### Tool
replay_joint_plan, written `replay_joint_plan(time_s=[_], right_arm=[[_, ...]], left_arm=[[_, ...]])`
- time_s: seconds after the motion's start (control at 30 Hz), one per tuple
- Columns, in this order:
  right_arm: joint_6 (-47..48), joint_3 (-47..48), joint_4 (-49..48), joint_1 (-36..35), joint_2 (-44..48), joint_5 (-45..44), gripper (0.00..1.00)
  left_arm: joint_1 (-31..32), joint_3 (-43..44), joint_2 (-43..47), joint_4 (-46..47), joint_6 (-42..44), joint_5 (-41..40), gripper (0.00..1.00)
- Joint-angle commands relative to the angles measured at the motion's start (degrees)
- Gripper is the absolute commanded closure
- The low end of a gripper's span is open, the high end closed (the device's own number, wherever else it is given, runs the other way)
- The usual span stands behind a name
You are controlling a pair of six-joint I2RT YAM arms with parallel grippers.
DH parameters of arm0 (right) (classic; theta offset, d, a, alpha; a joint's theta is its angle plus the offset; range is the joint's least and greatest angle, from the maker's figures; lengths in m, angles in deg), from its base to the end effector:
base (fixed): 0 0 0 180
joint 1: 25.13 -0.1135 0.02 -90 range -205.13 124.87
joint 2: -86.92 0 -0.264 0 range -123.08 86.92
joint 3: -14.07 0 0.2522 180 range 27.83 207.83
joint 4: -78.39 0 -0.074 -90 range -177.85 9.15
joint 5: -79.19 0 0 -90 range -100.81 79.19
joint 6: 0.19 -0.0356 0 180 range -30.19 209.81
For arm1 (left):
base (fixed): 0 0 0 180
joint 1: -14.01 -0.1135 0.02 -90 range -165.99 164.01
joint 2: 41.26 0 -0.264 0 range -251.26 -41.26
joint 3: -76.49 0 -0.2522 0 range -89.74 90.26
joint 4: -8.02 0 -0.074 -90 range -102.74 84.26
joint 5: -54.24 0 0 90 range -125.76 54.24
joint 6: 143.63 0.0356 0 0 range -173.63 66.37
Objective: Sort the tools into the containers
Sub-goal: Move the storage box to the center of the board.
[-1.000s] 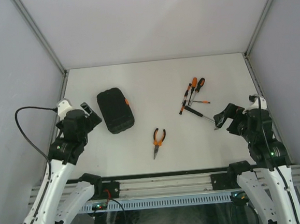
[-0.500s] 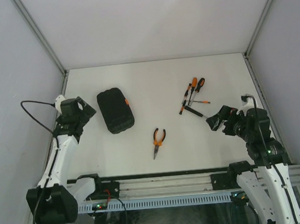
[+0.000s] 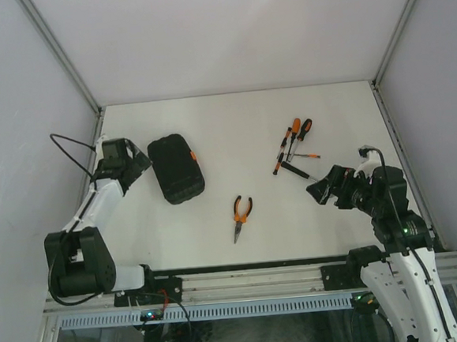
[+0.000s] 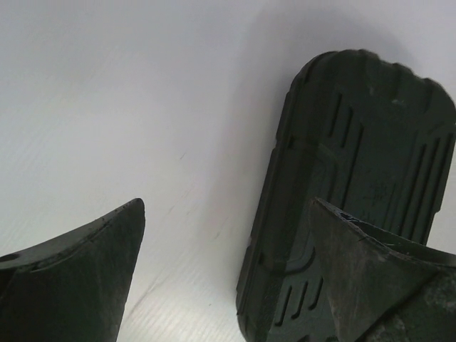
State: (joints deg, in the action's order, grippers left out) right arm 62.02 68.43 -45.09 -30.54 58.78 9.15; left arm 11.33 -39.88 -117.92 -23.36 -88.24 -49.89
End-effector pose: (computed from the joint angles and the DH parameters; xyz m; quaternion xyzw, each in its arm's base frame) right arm 0.1046 0.0221 0.2952 0.0812 0.8547 0.2841 0.4268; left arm 0.2816 0.0219 0.2376 -0.3376 0.8516 0.0033 0.4009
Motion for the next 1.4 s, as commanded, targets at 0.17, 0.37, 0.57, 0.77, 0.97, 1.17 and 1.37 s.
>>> replay_joint_plan(time_s=[0.17,0.37,0.57,0.77,0.97,1.17,1.37], right_arm=[[0.52,-1.31,-3.73,0.05,-0.52,3.04,0.05],[0.42,-1.85,-4.47,-0.08,-0.97,3.63,0.05],[0.09,-2.28,-5.09,-0.17,-1.58,4.25,0.05],[-0.24,-2.93,-5.32,-0.37,-1.56,4.36,0.06],[-0.24,-3.01,-4.86,-0.48,-1.13,4.35,0.06],[-0.88,-3.55,-4.62,-0.58,-0.04,3.81,0.06],[-1.19,-4.01,-4.07,-0.74,0.97,3.57,0.07]], left_arm=[[-2.42,8.31,-8.03,6.39,2.71,5.11,0.0],[-2.77,11.42,-13.94,9.04,3.33,11.29,0.0],[-2.77,11.04,-17.23,14.74,2.45,18.44,0.01],[-2.79,12.09,-20.8,14.83,1.63,21.28,0.02],[-2.78,13.0,-23.76,14.81,1.49,26.61,0.09],[-2.52,11.84,-24.33,15.41,1.39,28.79,0.11],[-0.16,11.02,-24.67,17.25,1.64,31.44,0.15]])
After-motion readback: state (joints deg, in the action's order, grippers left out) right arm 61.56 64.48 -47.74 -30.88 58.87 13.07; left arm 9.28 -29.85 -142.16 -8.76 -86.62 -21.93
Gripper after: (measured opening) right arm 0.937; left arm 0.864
